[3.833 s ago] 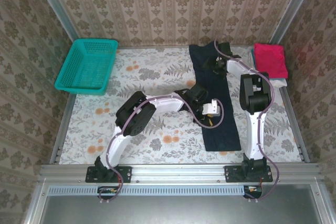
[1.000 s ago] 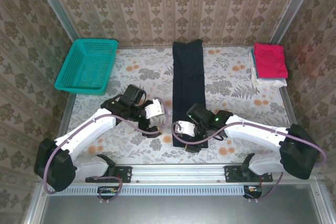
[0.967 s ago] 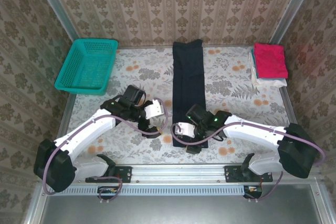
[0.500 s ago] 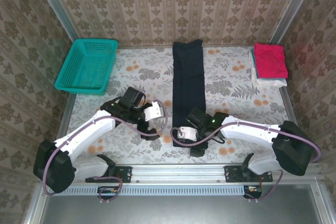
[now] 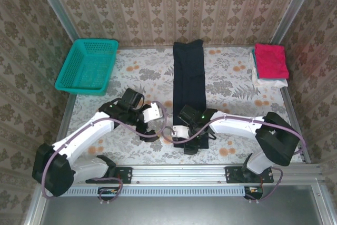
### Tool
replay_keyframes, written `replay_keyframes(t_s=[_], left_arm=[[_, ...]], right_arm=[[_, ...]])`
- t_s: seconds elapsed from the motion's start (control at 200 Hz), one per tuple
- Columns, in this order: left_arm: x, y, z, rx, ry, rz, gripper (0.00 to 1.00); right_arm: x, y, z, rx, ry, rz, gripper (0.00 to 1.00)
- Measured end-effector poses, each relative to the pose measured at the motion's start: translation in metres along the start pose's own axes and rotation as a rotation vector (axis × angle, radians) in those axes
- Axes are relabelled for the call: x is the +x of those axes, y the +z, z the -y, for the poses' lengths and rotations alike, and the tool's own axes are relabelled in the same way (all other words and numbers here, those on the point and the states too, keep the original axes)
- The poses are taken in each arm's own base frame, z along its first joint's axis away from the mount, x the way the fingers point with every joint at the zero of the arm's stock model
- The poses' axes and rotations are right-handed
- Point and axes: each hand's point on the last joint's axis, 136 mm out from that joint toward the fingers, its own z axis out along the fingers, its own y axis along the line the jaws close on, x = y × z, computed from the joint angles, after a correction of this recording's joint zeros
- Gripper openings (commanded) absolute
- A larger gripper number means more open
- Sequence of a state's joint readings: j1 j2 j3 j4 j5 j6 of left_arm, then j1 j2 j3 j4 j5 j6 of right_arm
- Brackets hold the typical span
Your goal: Fold and stack the t-shirts
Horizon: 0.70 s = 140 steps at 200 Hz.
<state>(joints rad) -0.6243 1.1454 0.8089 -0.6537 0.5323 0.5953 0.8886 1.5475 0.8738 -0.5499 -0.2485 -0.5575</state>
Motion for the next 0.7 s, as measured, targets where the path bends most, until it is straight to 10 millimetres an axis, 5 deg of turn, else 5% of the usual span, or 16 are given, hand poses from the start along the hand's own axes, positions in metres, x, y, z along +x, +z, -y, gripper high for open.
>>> replay_keyframes(t_s=[0.38,0.58,0.7], left_arm=[[0.014,-0.012,0.0,-0.057,-0.066,0.019,1.0],[0.015,-0.012,-0.002,-0.059,-0.076,0.018,1.0],[0.016,-0.01,-0.002,-0.05,-0.08,0.014,1.0]], right_arm=[[-0.027,-0.007,-0.003,-0.086,-0.053,0.113,0.86],[-0.03,-0.049,0.038,0.06,0.059,0.253,0.86],[-0.012,-0.05,0.065,0.147,0.119,0.202,0.85]])
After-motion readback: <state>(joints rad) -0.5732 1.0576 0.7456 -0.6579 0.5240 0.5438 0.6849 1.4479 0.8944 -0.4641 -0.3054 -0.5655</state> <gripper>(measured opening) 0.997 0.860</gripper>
